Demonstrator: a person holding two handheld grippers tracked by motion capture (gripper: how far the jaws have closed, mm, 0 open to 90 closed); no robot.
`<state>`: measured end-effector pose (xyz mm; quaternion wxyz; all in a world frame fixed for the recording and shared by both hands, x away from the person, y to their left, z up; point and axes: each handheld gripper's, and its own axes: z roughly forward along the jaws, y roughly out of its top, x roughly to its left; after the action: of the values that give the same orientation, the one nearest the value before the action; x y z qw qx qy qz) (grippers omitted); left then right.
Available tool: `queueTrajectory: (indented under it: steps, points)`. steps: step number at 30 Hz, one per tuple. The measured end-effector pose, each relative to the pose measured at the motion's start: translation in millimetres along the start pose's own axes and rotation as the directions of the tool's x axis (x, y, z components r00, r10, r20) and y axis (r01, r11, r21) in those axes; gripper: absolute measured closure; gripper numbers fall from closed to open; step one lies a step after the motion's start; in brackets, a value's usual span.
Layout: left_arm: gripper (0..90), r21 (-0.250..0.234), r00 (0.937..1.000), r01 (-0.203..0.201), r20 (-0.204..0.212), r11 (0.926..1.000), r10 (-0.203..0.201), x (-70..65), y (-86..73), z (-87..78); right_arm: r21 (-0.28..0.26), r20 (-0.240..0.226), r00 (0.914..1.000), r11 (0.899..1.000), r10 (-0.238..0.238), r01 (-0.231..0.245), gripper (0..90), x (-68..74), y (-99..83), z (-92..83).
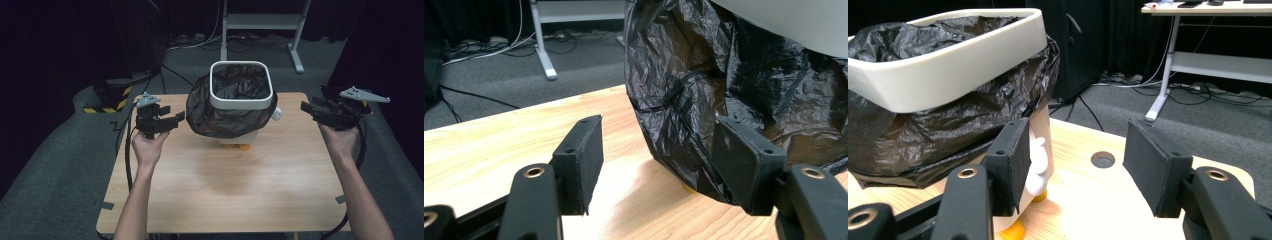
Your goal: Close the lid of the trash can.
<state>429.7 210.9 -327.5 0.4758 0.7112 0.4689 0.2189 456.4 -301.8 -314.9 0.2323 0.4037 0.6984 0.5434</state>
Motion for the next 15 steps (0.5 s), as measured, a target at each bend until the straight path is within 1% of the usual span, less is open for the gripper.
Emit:
queueTrajectory:
  steps: [4, 7, 9, 12, 15]
  points:
    - [37.4, 0.004, 0.9999, 0.010, 0.014, 0.9999, -0.010, -0.6, -1.5, 4.2, 0.009, -0.006, 0.9999, 1.000, 0.008, -0.008, 43.5, -0.8, -4.3, 2.4]
    - [36.5, 0.020, 0.9998, 0.008, 0.019, 0.9998, -0.008, -1.0, -4.2, 8.0, 0.007, -0.007, 0.9999, 1.000, 0.016, -0.016, 43.6, -1.4, -9.0, 3.9]
    - [36.0, 0.027, 0.9994, 0.013, 0.033, 0.9995, -0.013, -0.7, -6.5, 10.8, 0.009, -0.007, 0.9997, 1.000, 0.022, -0.022, 43.6, -2.3, -12.4, 5.0]
    - [34.7, 0.046, 0.9989, 0.018, 0.042, 0.9988, -0.020, -0.6, -8.8, 14.9, 0.014, -0.013, 0.9993, 0.999, 0.034, -0.034, 43.6, -4.5, -16.3, 6.2]
    - [33.8, 0.056, 0.9992, 0.013, 0.038, 0.9984, -0.015, -1.5, -9.2, 17.5, 0.016, -0.012, 0.9995, 0.999, 0.030, -0.029, 43.6, -5.3, -17.7, 5.7]
